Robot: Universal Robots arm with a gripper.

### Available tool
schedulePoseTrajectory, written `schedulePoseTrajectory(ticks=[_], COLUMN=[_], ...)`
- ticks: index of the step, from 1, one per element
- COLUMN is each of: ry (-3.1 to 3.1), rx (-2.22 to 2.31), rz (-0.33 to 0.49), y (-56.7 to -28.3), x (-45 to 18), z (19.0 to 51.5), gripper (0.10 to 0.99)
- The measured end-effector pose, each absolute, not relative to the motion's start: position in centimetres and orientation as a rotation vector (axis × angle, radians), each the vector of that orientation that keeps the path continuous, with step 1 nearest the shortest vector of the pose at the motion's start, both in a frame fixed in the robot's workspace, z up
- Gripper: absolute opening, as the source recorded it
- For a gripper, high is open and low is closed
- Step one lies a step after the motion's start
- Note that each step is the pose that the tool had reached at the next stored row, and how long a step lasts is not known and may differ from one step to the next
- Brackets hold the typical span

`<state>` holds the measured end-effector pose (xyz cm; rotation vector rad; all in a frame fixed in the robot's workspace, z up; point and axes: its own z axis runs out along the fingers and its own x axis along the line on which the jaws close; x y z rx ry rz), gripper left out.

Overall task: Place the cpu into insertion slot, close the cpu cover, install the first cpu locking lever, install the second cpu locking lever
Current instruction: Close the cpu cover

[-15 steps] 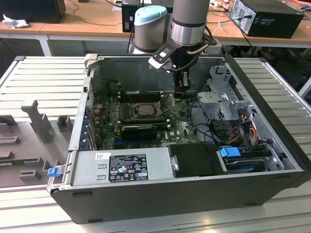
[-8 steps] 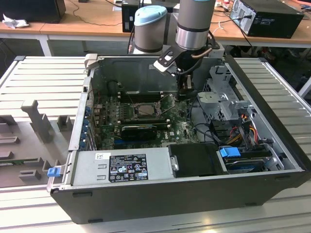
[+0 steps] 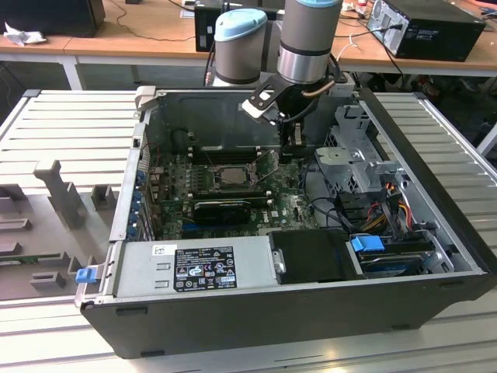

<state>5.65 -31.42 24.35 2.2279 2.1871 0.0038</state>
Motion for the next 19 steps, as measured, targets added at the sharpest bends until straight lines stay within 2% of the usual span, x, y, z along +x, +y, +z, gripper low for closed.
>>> schedulePoseTrajectory(ticks=[19], ry=[2.187], rx=[2.228], rz=[0.004], y=[-31.4], x=[1.6], z=[24.3], gripper=[0.106])
